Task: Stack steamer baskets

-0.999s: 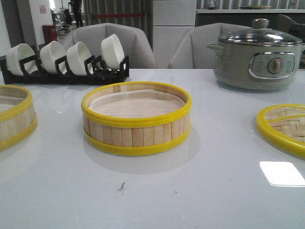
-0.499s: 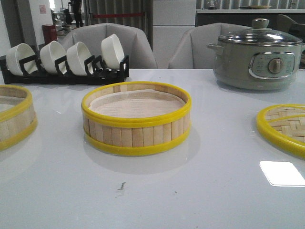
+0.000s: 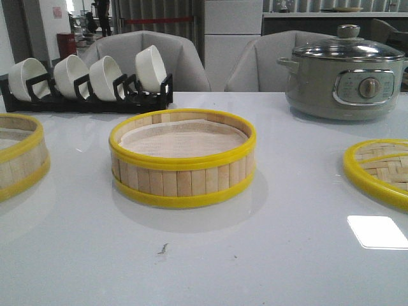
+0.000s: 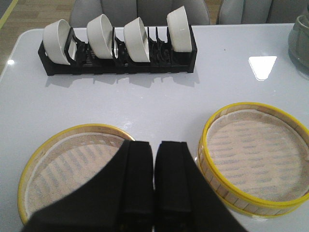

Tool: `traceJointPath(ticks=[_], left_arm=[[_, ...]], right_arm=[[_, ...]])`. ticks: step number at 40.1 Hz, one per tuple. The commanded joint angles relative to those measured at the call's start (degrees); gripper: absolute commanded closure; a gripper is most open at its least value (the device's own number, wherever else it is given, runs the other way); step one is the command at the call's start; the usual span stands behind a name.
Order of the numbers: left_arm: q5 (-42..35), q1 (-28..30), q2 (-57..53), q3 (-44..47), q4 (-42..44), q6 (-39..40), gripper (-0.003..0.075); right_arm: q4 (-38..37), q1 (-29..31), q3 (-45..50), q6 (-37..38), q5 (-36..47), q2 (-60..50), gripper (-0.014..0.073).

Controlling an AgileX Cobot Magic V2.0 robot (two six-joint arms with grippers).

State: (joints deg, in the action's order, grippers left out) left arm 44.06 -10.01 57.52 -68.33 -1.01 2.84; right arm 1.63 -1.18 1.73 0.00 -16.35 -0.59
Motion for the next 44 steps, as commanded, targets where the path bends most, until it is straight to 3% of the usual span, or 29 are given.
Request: traceJointPath(ticks=[1, 24, 44], left_arm=[[-4.6, -0.3, -0.5, -2.1, -0.5, 0.1, 0.0635], [-3.1, -0.3, -0.5, -2.1, -0.5, 0.1, 0.0635], [-3.0, -0.3, -0.5, -2.1, -0.3, 0.1, 0.0635]], right_arm=[[-0.2, -0.1, -0.8, -0.3, 4.7, -1.2, 0.0541], [-0.2, 0.0, -0.8, -0.3, 5.4, -1.2, 0.0541], [1.0, 0.0, -0.8, 1.6, 22.3, -1.2, 0.0541]])
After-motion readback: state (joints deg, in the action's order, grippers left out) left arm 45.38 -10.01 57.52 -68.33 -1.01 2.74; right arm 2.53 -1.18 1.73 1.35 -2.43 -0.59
